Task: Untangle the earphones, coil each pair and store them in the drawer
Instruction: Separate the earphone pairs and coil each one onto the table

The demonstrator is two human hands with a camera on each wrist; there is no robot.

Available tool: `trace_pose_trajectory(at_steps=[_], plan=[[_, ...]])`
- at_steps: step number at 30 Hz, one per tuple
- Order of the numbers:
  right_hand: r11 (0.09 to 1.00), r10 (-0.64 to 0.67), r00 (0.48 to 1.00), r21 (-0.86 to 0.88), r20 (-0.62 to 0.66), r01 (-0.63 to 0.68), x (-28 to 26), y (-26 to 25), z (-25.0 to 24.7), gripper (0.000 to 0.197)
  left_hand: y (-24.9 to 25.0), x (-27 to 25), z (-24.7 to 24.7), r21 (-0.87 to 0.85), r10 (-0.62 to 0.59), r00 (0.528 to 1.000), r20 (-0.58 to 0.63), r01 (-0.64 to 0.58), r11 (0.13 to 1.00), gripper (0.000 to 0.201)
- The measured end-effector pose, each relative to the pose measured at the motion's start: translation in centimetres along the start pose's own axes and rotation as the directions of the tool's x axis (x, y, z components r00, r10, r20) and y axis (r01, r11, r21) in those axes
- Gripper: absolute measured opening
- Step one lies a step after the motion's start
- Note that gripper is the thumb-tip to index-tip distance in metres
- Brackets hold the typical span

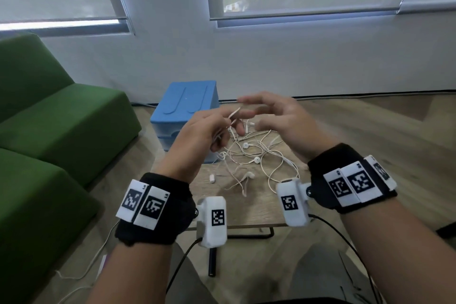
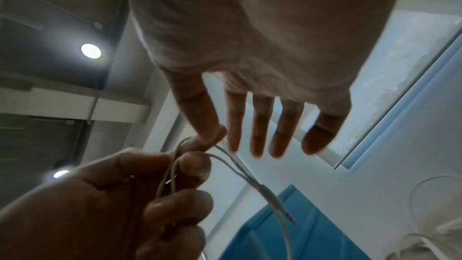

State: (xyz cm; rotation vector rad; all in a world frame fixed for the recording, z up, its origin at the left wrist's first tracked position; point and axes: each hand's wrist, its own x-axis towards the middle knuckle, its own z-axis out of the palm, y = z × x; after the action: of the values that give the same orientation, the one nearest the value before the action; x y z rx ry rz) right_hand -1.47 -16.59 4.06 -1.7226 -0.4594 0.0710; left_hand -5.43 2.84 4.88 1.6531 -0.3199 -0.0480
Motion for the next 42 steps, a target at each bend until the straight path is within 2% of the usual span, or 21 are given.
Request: trace_pose_trajectory(at_steps=[3, 5, 7, 9, 12, 14, 17, 20, 23, 30, 32, 35, 36, 39, 42], plan=[[0.993, 0.042, 0.984, -0.119, 0.172, -0.022, 0.3, -0.2, 1.0, 0.013, 0.0, 0.0, -0.2, -0.022, 0.037, 0.999, -0.024, -0.037, 0.999, 0.039], [0.983, 0.091, 0.984, -0.174, 0.155, -0.063, 0.3, 0.3, 0.7, 0.009, -0.1, -0.2, -0.7, 0.006, 0.046, 0.997, -0.063, -0.046, 0.999, 0.031], [0.985, 0.145, 0.988, -0.1, 0.057, -0.139, 0.1, 0.5, -0.2, 0.019, -0.3, -0.4, -1.5, 0.074, 0.033, 0.992, -0.121, -0.024, 0.997, 0.026], [0.976, 0.192, 0.981, 0.103, -0.007, -0.191, -0.2, 0.6, -1.4, 0.021, -0.8, -0.5, -2.0, 0.116, 0.022, 0.991, -0.134, -0.007, 0.993, 0.03], [0.914, 0.185, 0.981, 0.357, 0.06, -0.194, -1.0, 0.4, -2.4, 0.018, -1.5, -0.5, -1.9, 0.172, 0.001, 0.996, -0.085, 0.014, 0.985, 0.034], [0.868, 0.161, 0.987, 0.472, 0.025, -0.153, -1.3, 0.5, -2.9, 0.015, -2.3, -0.1, -2.1, 0.197, -0.012, 0.986, -0.165, 0.044, 0.979, 0.028], [0.773, 0.196, 0.975, 0.628, -0.104, -0.089, -1.3, 0.6, -4.5, 0.012, -3.1, 0.2, -2.7, 0.197, -0.026, 0.953, -0.301, 0.089, 0.976, 0.018], [0.724, 0.239, 0.953, 0.688, -0.187, -0.047, -1.3, 0.7, -6.0, 0.021, -3.8, 0.2, -3.1, 0.173, -0.054, 0.939, -0.341, 0.119, 0.978, 0.014], [0.714, 0.258, 0.94, 0.7, -0.222, -0.03, -1.2, 0.6, -6.4, 0.026, -4.1, 0.4, -3.2, 0.176, -0.049, 0.928, -0.368, 0.122, 0.977, 0.008], [0.797, 0.31, 0.901, 0.6, -0.305, -0.071, -0.4, 0.7, -6.0, 0.038, -3.4, 0.2, -3.5, 0.145, -0.044, 0.901, -0.432, 0.117, 0.983, 0.025], [0.829, 0.342, 0.852, 0.554, -0.397, -0.075, -0.1, 1.1, -5.8, 0.037, -3.0, 0.0, -3.6, 0.109, -0.049, 0.9, -0.434, 0.106, 0.988, 0.028], [0.899, 0.321, 0.698, 0.439, -0.64, -0.011, 0.3, 1.9, -6.2, 0.035, -2.4, -0.2, -3.7, 0.13, 0.02, 0.912, -0.409, 0.037, 0.991, 0.033], [0.914, 0.296, 0.664, 0.405, -0.687, 0.012, 0.4, 2.2, -6.4, 0.035, -2.2, -0.4, -3.6, 0.15, 0.047, 0.919, -0.391, 0.014, 0.989, 0.033], [0.943, 0.254, 0.618, 0.333, -0.744, 0.012, 0.6, 3.5, -6.7, 0.033, -2.0, -0.6, -3.4, 0.114, 0.064, 0.928, -0.366, -0.024, 0.993, 0.029], [0.956, 0.244, 0.6, 0.292, -0.762, -0.018, 0.7, 4.6, -6.7, 0.031, -1.7, -0.5, -3.7, -0.084, 0.034, 0.946, -0.322, -0.064, 0.994, 0.025]])
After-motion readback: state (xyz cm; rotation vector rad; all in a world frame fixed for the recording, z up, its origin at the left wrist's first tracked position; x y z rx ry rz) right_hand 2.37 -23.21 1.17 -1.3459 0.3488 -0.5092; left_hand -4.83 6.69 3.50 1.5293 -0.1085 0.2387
